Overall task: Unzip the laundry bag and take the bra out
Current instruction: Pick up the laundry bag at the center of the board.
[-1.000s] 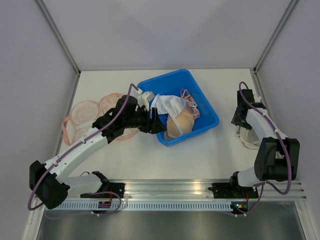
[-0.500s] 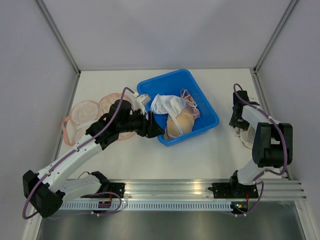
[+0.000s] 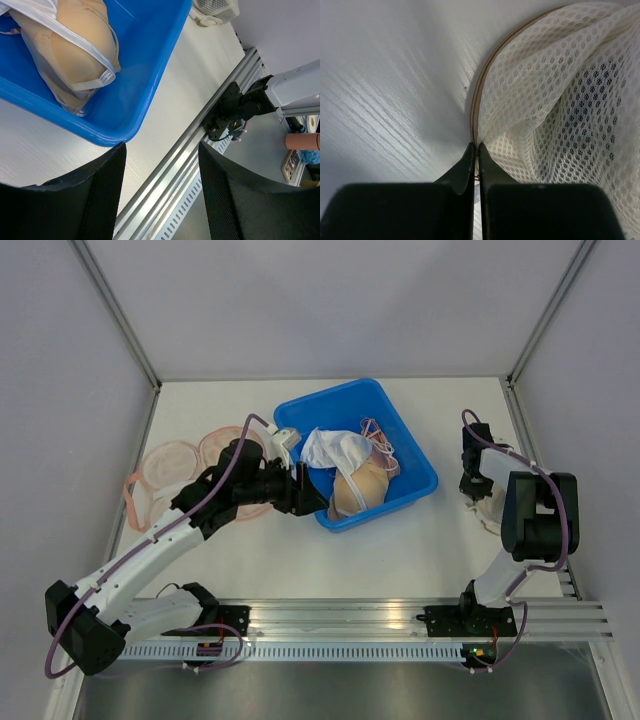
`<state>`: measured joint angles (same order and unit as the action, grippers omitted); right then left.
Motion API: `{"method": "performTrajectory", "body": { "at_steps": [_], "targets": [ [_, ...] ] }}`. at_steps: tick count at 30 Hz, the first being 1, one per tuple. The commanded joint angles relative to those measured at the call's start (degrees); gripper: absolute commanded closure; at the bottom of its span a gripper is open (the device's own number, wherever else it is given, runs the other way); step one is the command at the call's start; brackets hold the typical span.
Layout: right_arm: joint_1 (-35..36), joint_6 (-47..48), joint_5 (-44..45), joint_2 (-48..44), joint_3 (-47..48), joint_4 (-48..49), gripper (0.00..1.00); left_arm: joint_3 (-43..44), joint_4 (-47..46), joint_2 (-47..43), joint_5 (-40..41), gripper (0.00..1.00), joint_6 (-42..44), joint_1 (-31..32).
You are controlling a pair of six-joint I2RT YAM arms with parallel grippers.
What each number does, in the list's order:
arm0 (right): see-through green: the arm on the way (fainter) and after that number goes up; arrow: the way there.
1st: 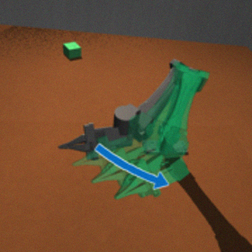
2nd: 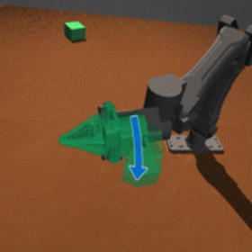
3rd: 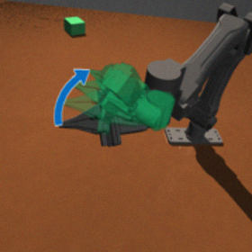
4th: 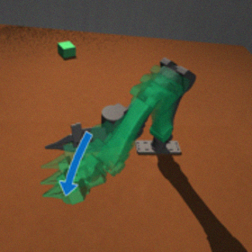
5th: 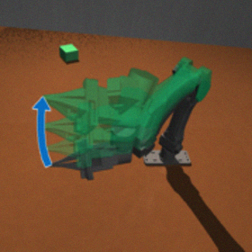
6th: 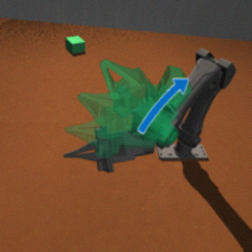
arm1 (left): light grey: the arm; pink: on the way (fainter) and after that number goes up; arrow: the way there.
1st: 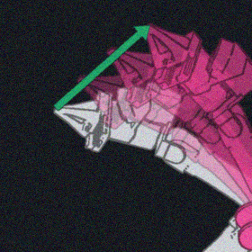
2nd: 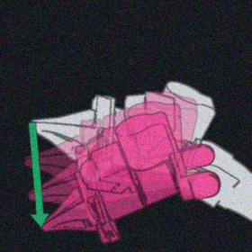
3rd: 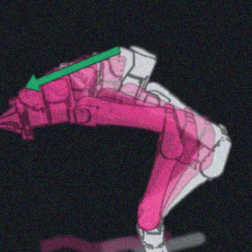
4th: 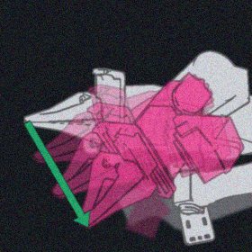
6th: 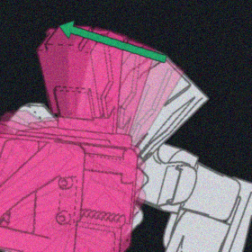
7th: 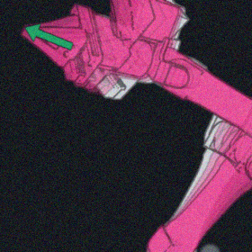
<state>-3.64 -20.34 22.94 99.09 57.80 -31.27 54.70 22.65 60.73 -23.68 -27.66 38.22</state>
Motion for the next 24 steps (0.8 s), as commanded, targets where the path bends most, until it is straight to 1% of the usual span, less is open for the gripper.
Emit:
{"method": "performTrajectory", "body": {
  "at_steps": [1, 8, 11, 12, 14, 15, 16, 17, 19, 20, 21, 22, 23, 24],
  "targets": [
    [-0.1, 1.1, -0.5, -0.6, 2.9, 0.8, 1.00, 3.4, -0.6, -0.7, -0.2, 0.36, 0.4, -0.2],
    [-0.1, 2.3, -4.7, -7.1, 10.9, -3.2, 1.00, 5.5, -0.7, -0.6, -0.7, 0.36, -2.1, -0.2],
    [-0.2, 2.4, -8.2, -10.9, 15.5, -4.3, 1.00, 7.0, -0.9, -0.4, -1.2, 0.36, -3.0, -0.2],
    [-0.2, 2.3, -10.6, -12.7, 16.4, -4.5, 0.99, 7.4, -1.1, -0.4, -1.2, 0.36, -3.3, -0.2],
    [-0.6, 1.5, -12.5, -14.4, 17.7, -5.1, 1.00, 7.7, -1.6, -0.4, -1.4, 0.36, -4.1, -0.2],
    [-0.8, 1.0, -13.4, -16.8, 17.5, -5.0, 1.00, 7.7, -2.0, -0.5, -1.7, 0.36, -4.4, -0.1],
    [-1.5, 0.1, -15.6, -18.2, 16.8, -4.4, 1.00, 7.6, -3.0, -0.4, -2.1, 0.36, -5.2, -0.1],
    [-2.3, -0.8, -17.6, -21.4, 14.1, -3.7, 1.00, 7.4, -3.7, -0.4, -2.5, 0.36, -5.6, -0.1],
    [-5.1, -4.9, -22.4, -25.2, 9.5, 0.7, 1.00, 7.3, -5.1, 0.2, -3.9, 0.36, -6.4, -0.1],
    [-5.8, -6.3, -22.7, -26.8, 3.9, 2.4, 1.00, 7.3, -5.3, 0.5, -4.4, 0.36, -6.7, -0.1],
    [-6.3, -9.4, -22.8, -29.8, 1.0, 4.1, 1.00, 7.3, -5.5, 1.3, -4.7, 0.36, -6.9, 0.1],
    [-6.4, -10.8, -22.8, -31.0, -1.9, 7.4, 1.00, 7.4, -5.5, 1.8, -4.7, 0.36, -7.1, 0.3],
    [-6.4, -12.3, -24.6, -32.0, -7.5, 9.0, 0.99, 7.6, -5.4, 2.3, -4.8, 0.36, -7.1, 0.5],
    [-6.4, -13.4, -24.8, -33.5, -10.0, 10.6, 1.00, 7.7, -5.5, 2.7, -5.0, 0.36, -7.2, 0.9]
  ]
}}
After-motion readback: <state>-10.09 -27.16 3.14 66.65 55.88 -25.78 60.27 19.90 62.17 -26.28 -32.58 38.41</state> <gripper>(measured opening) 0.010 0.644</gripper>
